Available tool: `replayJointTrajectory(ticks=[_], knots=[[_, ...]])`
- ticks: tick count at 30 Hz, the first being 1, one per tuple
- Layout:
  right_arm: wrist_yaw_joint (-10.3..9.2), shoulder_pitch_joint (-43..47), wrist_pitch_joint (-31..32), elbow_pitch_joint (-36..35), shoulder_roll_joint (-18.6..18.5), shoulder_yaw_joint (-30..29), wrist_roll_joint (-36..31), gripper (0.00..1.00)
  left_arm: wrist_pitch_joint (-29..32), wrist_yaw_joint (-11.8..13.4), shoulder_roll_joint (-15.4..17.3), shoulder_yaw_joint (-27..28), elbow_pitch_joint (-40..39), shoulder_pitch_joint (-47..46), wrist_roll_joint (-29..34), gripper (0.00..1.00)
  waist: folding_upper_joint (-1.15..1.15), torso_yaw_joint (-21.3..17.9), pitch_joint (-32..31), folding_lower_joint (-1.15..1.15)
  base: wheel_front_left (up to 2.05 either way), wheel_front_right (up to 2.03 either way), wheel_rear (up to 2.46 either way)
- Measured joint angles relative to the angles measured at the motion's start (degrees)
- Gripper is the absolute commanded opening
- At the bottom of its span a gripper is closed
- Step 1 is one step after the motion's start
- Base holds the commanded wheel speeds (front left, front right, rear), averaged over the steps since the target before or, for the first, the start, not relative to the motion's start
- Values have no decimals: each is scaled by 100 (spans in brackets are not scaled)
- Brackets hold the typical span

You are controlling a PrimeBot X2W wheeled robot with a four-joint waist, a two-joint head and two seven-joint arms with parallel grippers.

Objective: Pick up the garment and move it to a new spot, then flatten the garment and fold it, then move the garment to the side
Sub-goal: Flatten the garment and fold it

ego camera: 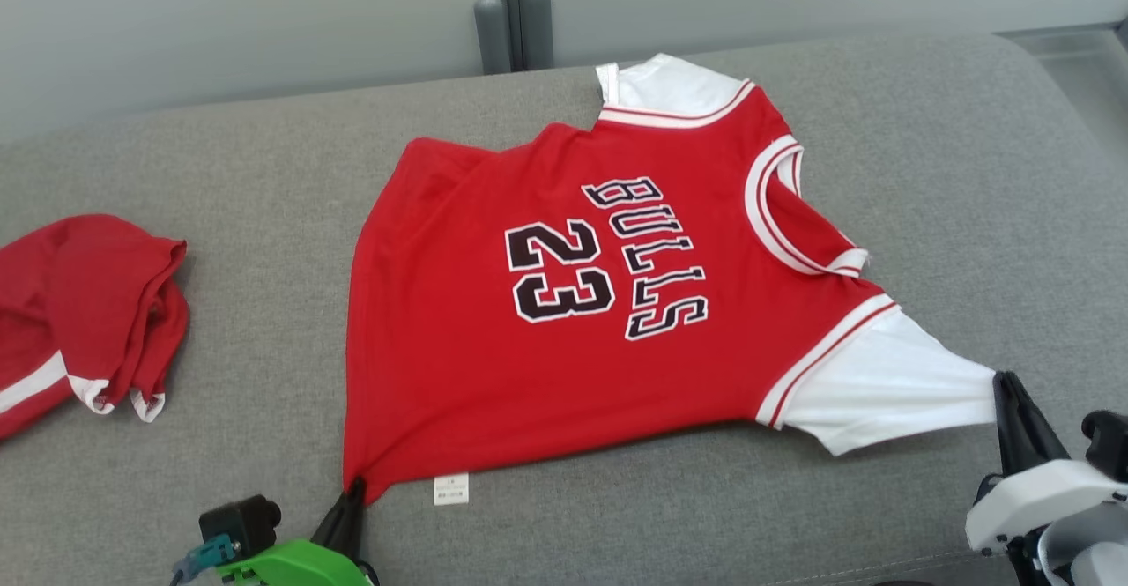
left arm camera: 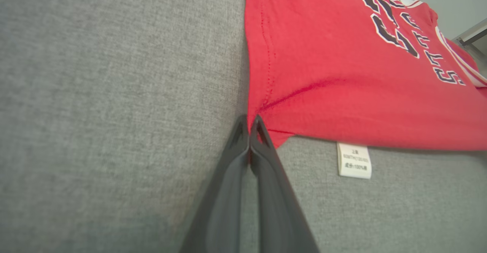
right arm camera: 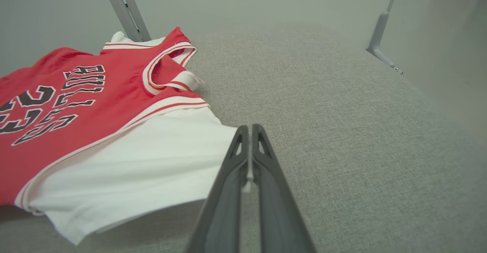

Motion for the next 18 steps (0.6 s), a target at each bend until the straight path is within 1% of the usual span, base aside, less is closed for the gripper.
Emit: replayJointTrajectory(ticks=[4,9,13,18], knots=[[0,537,0,-11,101,-18,-14,0,27,0,-64,201,-81,526,56,0,0,-21,-410,0,0,0,0],[0,988,0,45,142,1,-4,0,42,0,-152,523,-269,991,238,0,0,-9,-680,0,0,0,0],[0,1197,0,12,143,-8,3,0,46,1,-191,737,-424,1219,434,0,0,28,-765,0,0,0,0],[-1,1267,0,-105,88,13,41,0,51,5,-227,943,-1025,1337,672,0,0,93,-711,0,0,0,0]])
